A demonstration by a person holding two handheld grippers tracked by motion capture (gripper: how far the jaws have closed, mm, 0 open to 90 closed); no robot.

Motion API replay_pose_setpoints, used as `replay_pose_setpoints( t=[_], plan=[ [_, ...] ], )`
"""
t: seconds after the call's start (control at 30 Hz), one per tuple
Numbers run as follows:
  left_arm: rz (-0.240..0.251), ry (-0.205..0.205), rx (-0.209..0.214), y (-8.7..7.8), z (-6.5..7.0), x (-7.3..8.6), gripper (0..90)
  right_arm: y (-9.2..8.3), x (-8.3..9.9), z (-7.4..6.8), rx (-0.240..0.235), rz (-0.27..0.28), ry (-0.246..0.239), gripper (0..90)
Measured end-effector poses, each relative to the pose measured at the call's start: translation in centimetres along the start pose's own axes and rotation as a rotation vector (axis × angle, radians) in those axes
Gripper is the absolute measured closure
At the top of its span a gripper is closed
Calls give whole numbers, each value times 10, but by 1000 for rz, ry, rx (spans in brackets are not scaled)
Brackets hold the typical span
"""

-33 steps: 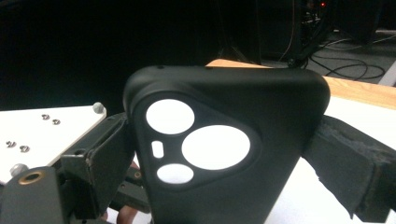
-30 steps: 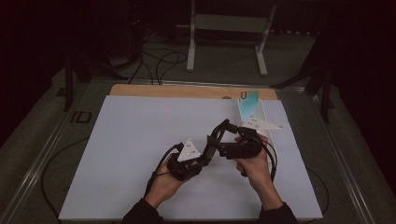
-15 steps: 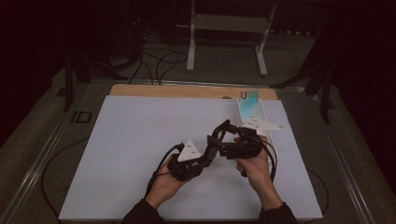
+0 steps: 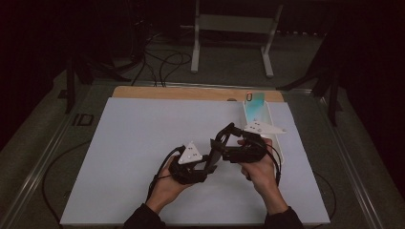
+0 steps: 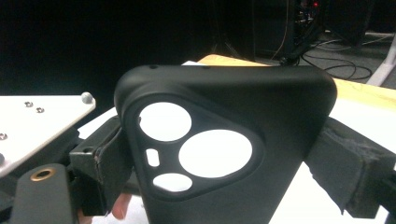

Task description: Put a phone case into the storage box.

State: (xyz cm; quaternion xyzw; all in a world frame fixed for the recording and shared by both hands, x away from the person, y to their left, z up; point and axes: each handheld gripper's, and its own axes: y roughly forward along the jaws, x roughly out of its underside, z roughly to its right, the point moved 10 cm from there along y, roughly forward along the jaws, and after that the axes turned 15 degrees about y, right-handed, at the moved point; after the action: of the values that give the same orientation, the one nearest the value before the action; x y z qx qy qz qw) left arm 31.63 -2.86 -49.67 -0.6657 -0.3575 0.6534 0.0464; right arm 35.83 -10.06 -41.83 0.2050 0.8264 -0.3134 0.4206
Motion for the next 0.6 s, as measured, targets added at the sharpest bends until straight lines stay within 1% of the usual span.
replay_pose_setpoints(
  t=[0.07,0.13,0.17,0.2,0.27,0.33,0.4,0.47,0.5,0.6],
  plan=[
    [8,-6,-4,-3,-1,1,436,0,0,1,4,0,-3,135],
    [5,-1,-36,-6,-4,3,357,0,0,2,4,-3,1,135],
    [-1,-4,-52,-8,-6,5,303,0,0,2,3,-2,3,135],
    [-6,-11,-67,-10,-8,6,255,0,0,3,5,-3,2,134],
    [-10,-27,-97,-13,-13,9,188,-1,0,5,9,-5,4,134],
    [-5,-40,-123,-18,-19,11,150,-1,-1,5,9,-3,8,134],
    [4,-56,-141,-22,-24,13,129,-1,-1,6,10,-4,8,134],
    [1,-59,-148,-25,-26,15,88,-1,-1,6,11,-3,8,134],
    [4,-64,-158,-28,-30,17,88,-1,-2,6,11,-2,8,134],
    [5,-67,-174,-34,-35,22,25,-1,-2,8,20,1,12,134]
  ],
)
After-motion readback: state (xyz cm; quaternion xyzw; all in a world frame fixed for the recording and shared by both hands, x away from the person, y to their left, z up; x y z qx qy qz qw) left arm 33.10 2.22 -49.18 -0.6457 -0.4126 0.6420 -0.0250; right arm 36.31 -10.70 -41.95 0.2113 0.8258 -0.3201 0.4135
